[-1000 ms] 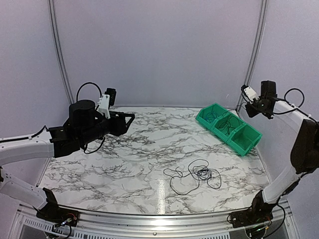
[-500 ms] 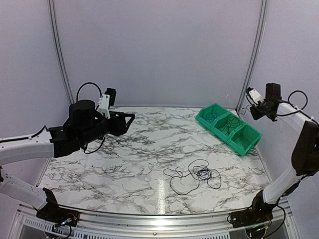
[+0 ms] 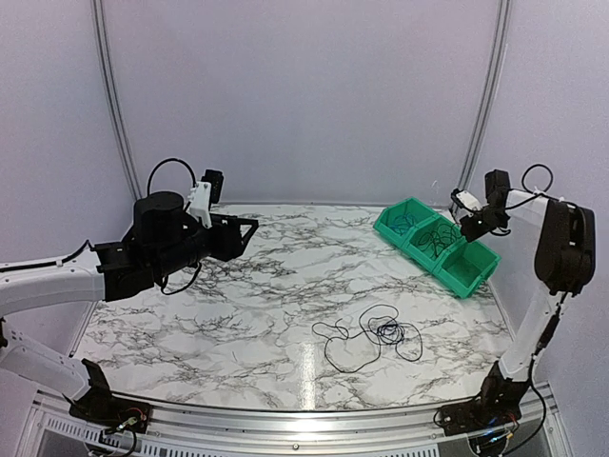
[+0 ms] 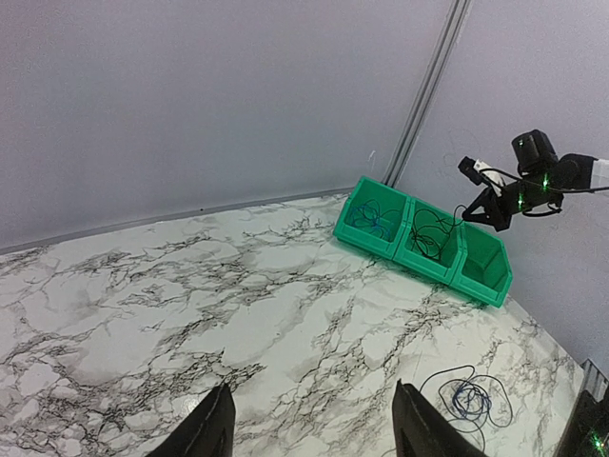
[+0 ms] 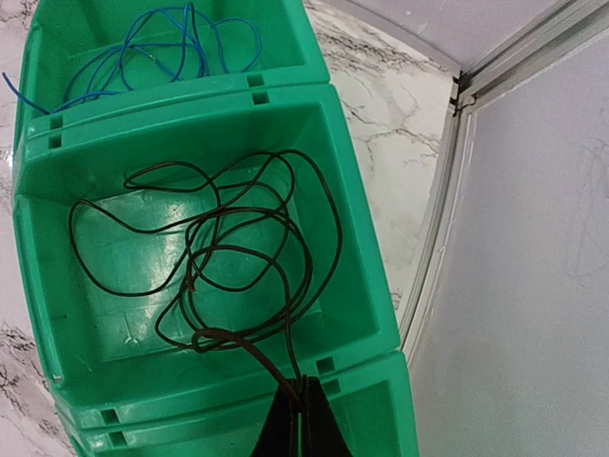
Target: Untangle the cables
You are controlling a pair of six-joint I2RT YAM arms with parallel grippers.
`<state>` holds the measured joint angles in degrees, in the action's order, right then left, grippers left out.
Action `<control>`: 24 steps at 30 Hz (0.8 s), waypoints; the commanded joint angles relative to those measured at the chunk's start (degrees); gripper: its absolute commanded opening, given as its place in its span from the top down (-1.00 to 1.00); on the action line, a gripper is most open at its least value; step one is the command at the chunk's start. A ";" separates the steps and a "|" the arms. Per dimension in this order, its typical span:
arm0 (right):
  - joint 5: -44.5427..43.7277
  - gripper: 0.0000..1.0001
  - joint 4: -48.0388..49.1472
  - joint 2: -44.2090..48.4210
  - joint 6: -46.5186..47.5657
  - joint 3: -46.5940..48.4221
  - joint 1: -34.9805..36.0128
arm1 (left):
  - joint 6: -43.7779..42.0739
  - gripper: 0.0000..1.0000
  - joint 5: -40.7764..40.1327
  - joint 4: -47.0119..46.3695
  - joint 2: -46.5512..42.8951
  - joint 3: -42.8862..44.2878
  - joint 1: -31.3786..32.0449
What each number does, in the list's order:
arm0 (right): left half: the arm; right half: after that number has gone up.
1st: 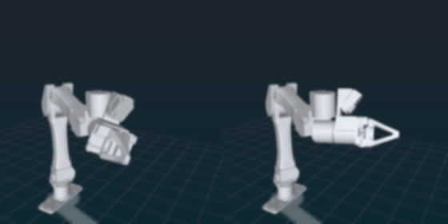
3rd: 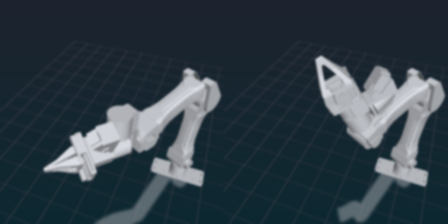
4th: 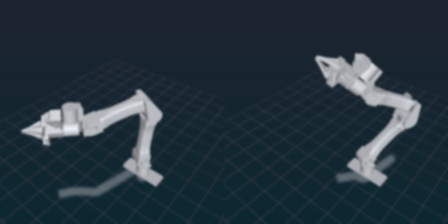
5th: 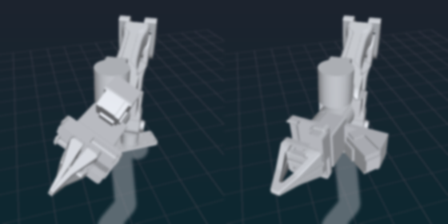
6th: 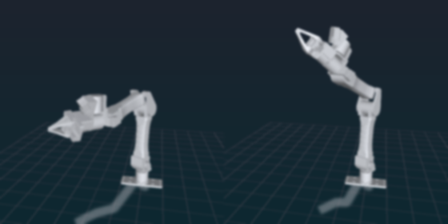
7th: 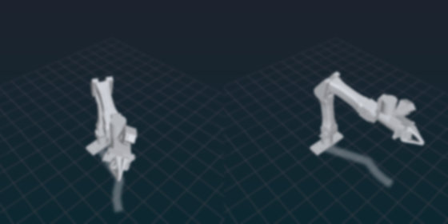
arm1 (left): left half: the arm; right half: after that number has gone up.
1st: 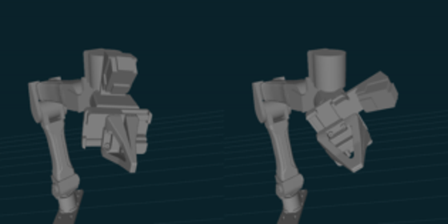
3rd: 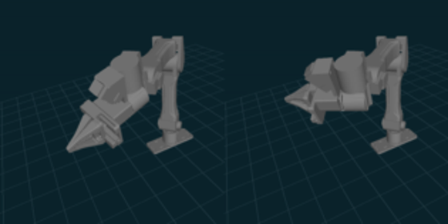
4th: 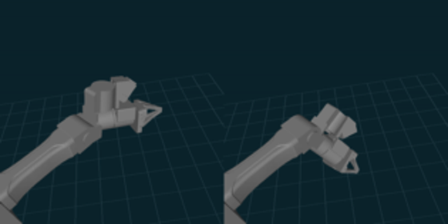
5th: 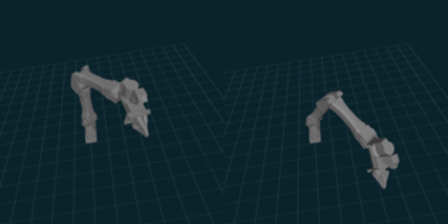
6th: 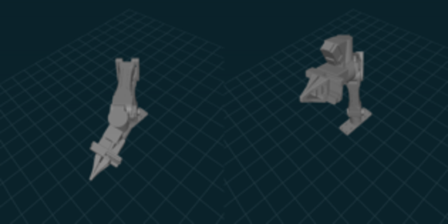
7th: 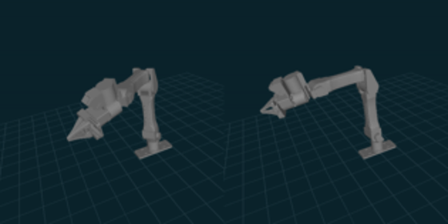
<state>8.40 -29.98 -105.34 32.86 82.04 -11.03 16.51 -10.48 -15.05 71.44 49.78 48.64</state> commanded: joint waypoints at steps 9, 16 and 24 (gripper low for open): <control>1.11 0.89 -4.46 -9.22 -2.86 9.01 2.50 | -0.54 -0.19 0.29 0.37 0.80 1.90 -0.20; 1.03 0.64 -5.96 -11.07 -3.26 11.20 2.85 | -0.77 -0.20 0.37 0.46 0.98 1.99 -0.18; -1.44 0.31 -7.09 -4.24 -3.39 8.52 2.85 | -0.87 -0.20 0.75 0.68 1.11 2.16 -0.20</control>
<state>8.40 -35.62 -115.26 30.04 90.87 -8.73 16.32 -10.48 -14.90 72.07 49.78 48.64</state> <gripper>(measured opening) 0.326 0.601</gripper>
